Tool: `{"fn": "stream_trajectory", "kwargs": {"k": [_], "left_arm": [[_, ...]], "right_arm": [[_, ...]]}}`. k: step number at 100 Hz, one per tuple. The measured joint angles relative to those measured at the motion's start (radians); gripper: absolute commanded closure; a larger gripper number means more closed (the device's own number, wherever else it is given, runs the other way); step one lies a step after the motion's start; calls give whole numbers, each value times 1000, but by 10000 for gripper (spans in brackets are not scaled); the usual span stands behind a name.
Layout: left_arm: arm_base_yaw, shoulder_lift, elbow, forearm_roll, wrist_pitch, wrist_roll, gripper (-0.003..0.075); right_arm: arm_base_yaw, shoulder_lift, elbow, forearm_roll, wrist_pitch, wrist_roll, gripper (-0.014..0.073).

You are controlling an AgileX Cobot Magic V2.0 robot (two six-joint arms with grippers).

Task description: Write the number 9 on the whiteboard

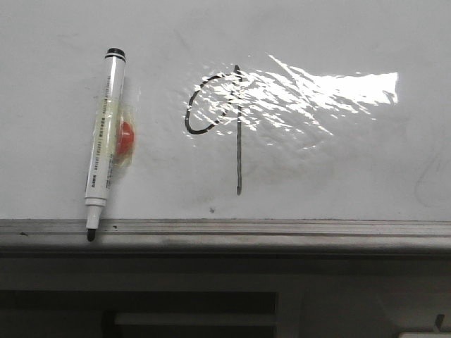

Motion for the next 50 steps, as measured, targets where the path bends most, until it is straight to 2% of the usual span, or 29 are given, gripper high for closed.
{"fn": "stream_trajectory", "kwargs": {"k": [13,25,38,50], "left_arm": [[0,0,0,0,0,0,741],[0,0,0,0,0,0,741],[0,0,0,0,0,0,741],[0,0,0,0,0,0,741]], "right_arm": [[-119,0,0,-150,-111,0,655],[-224,0,0,-179,-180,0,655],[-352,0,15,-47,-239,0,655],[-512,0,76,75,-316,2,655]]}}
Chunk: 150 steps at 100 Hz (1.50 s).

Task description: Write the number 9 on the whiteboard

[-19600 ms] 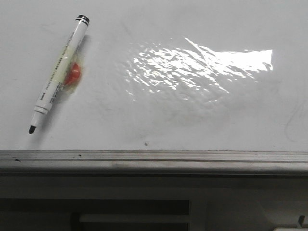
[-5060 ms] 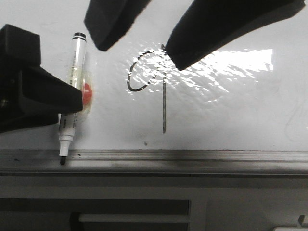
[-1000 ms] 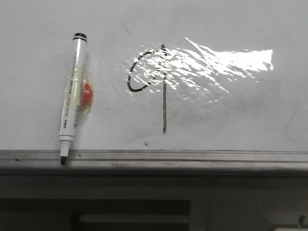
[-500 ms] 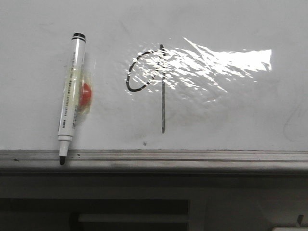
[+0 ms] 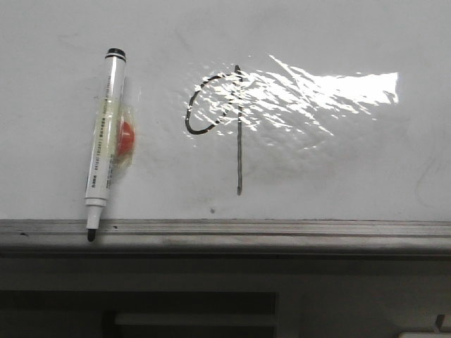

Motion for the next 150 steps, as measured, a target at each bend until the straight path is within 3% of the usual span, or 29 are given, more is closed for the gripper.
{"fn": "stream_trajectory", "kwargs": {"k": [29,49,68,82,150], "left_arm": [[1,0,0,0,0,0,741],[1,0,0,0,0,0,741],[1,0,0,0,0,0,741],[1,0,0,0,0,0,741],[2,0,0,0,0,0,741]], "right_arm": [[-374,0,12,123,-80,82,655],[-525,0,12,161,62,88,655],[-543,0,12,351,315,-112,655],[-546,0,12,399,477,-175,655],[-546,0,10,405,484,-186,655]]}}
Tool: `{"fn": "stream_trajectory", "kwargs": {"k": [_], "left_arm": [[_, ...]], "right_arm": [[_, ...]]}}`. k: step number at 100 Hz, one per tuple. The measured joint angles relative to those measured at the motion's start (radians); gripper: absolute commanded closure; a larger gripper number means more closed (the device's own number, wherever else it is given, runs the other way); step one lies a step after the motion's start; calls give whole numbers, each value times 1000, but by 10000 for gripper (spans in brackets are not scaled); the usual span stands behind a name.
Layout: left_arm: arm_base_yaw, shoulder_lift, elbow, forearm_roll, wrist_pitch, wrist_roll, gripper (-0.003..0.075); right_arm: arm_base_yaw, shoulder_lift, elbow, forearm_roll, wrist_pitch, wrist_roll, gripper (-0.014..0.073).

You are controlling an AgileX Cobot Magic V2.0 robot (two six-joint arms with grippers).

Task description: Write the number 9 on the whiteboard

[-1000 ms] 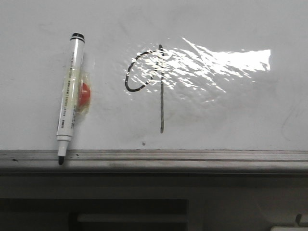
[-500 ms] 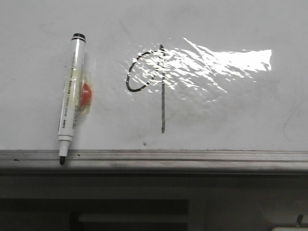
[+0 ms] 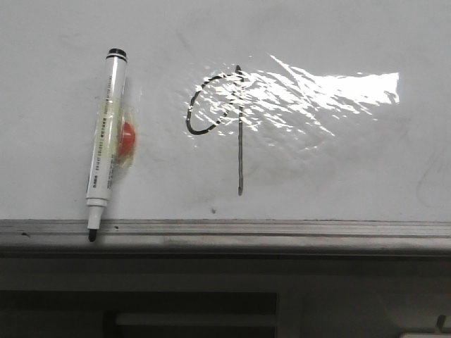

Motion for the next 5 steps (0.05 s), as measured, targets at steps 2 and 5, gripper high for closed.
{"fn": "stream_trajectory", "kwargs": {"k": [2,5], "left_arm": [[0,0,0,0,0,0,741],[0,0,0,0,0,0,741]], "right_arm": [[0,0,0,0,0,0,655],[0,0,0,0,0,0,655]]}}
